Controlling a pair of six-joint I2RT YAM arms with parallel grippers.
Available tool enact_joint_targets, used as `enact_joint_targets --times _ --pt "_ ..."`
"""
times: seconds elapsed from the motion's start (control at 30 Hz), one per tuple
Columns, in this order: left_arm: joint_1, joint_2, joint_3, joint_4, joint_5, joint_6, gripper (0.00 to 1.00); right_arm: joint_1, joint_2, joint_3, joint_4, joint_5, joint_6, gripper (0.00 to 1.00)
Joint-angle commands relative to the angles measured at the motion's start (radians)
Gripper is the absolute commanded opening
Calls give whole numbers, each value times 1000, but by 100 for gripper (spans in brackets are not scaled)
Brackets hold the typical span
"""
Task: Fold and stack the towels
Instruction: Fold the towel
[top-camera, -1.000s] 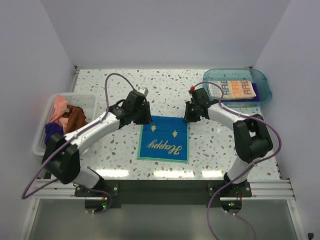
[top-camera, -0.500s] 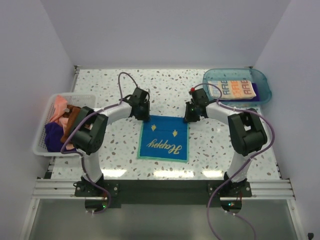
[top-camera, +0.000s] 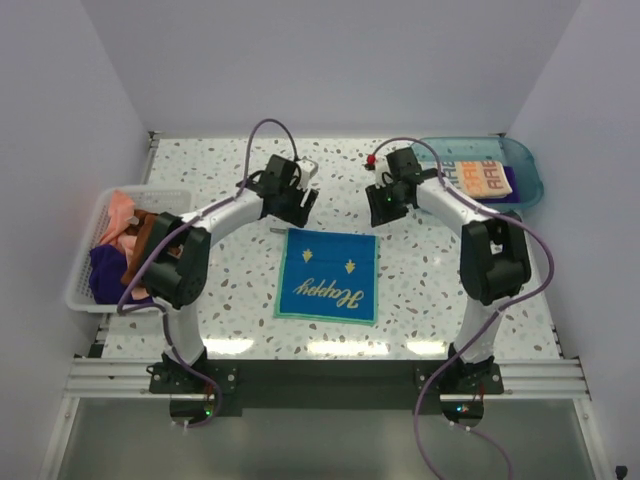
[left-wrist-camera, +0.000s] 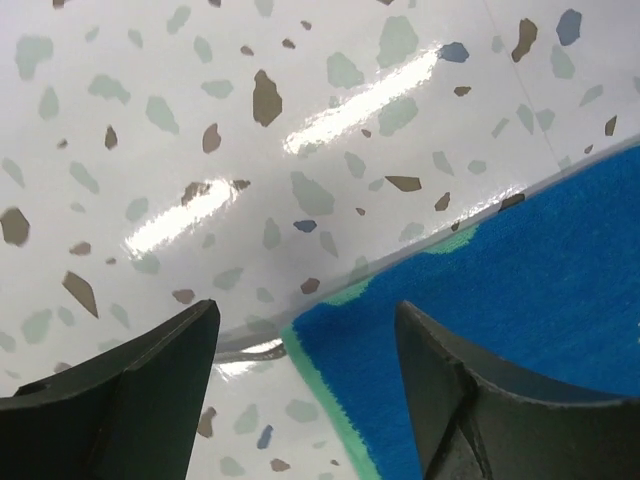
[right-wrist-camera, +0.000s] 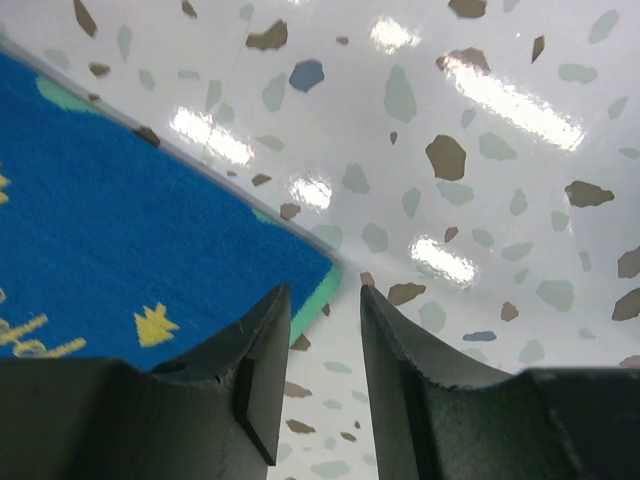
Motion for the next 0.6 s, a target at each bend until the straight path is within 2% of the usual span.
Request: enact_joint_targets --times 0.0,0.2,0.57 --pt "16 39 69 -45 64 234 76 -7 87 84 -145 -64 -182 39" --pt "42 106 131 -76 206 369 75 -9 181 190 -231 -116 -267 40" --pt "68 213 190 -199 304 467 70 -9 282 248 -276 -216 -331 41"
